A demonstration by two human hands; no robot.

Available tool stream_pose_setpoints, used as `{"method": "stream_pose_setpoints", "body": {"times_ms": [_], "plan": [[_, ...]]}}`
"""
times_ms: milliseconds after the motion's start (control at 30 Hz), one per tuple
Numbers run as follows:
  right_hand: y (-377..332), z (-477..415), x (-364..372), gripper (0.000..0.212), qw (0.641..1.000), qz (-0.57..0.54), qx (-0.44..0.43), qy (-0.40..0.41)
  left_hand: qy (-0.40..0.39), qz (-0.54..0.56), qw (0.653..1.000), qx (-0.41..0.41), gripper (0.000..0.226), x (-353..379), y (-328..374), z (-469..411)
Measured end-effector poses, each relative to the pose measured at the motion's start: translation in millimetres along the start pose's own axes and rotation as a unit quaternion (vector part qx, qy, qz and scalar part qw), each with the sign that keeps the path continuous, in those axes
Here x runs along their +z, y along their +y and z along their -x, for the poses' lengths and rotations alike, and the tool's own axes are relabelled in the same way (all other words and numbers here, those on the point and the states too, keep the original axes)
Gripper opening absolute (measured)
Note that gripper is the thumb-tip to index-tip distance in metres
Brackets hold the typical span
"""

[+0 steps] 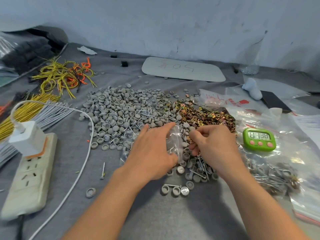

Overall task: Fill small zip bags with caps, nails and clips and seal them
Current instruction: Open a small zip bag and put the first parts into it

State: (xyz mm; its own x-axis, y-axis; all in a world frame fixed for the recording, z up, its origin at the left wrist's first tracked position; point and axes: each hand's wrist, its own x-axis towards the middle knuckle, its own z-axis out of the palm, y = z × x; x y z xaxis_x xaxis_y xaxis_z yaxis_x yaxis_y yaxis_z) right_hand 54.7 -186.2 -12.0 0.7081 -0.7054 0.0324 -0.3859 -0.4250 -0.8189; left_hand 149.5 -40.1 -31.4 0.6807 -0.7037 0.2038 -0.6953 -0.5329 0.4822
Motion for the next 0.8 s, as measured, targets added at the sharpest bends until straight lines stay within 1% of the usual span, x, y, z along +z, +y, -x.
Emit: {"method": "stream_pose_setpoints", "body": {"times_ms": [67,133,200,267,333,367,433,467,533,567,633,667,700,733,800], "plan": [[-1.6,-0.5,3.5,0.020,0.999,0.031,-0.022,-0.012,0.002,0.037,0.999,-0.009,0.089,-2.9,-0.2,2.0],[-6.3,0.1,7.8,0.021,0.996,0.062,-0.044,-0.048,0.018,0.042,0.999,-0.012,0.084,-6.1,-2.3,3.9],[-12.2,1.6,13.2,0.017,0.993,0.059,-0.060,-0.089,0.020,0.037,0.999,-0.018,0.084,-9.1,-5.4,6.0],[-17.1,2.9,17.6,0.017,0.992,0.010,-0.063,-0.109,-0.001,0.038,0.999,-0.012,0.090,-13.6,-8.8,7.5],[-19.2,2.5,19.6,0.017,0.991,-0.073,-0.039,-0.107,-0.033,0.017,0.999,0.016,0.105,-18.4,-11.4,9.3],[-20.0,2.1,19.8,0.016,0.984,-0.134,-0.015,-0.114,-0.049,-0.014,0.998,0.035,0.112,-20.2,-12.4,10.5],[-22.4,1.2,20.2,0.019,0.954,-0.248,0.033,-0.166,-0.062,-0.059,0.995,0.053,0.123,-21.2,-13.4,12.7],[-22.9,0.2,20.4,0.023,0.938,-0.280,0.045,-0.198,-0.053,-0.056,0.996,0.043,0.125,-20.9,-12.8,13.6],[-23.5,-0.2,21.1,0.035,0.920,-0.298,0.041,-0.253,-0.007,-0.019,1.000,0.013,0.120,-20.5,-9.8,14.3],[-23.6,0.5,21.6,0.041,0.920,-0.282,0.027,-0.271,0.018,-0.003,1.000,0.008,0.115,-19.2,-8.9,13.6],[-26.3,4.9,22.5,0.051,0.939,-0.194,-0.028,-0.281,0.055,0.021,0.998,0.002,0.107,-17.0,-7.9,12.7],[-29.6,8.8,23.0,0.057,0.945,-0.151,-0.056,-0.284,0.067,0.031,0.997,0.000,0.104,-16.3,-7.6,12.6],[-33.2,12.8,23.9,0.063,0.945,-0.131,-0.074,-0.291,0.074,0.040,0.996,0.001,0.102,-15.9,-7.6,12.8],[-37.0,16.5,24.5,0.069,0.938,-0.140,-0.081,-0.306,0.076,0.045,0.996,0.006,0.103,-15.5,-8.0,13.2],[-44.2,23.2,25.9,0.078,0.914,-0.205,-0.075,-0.342,0.079,0.031,0.996,0.035,0.108,-16.4,-11.1,13.8]]}}
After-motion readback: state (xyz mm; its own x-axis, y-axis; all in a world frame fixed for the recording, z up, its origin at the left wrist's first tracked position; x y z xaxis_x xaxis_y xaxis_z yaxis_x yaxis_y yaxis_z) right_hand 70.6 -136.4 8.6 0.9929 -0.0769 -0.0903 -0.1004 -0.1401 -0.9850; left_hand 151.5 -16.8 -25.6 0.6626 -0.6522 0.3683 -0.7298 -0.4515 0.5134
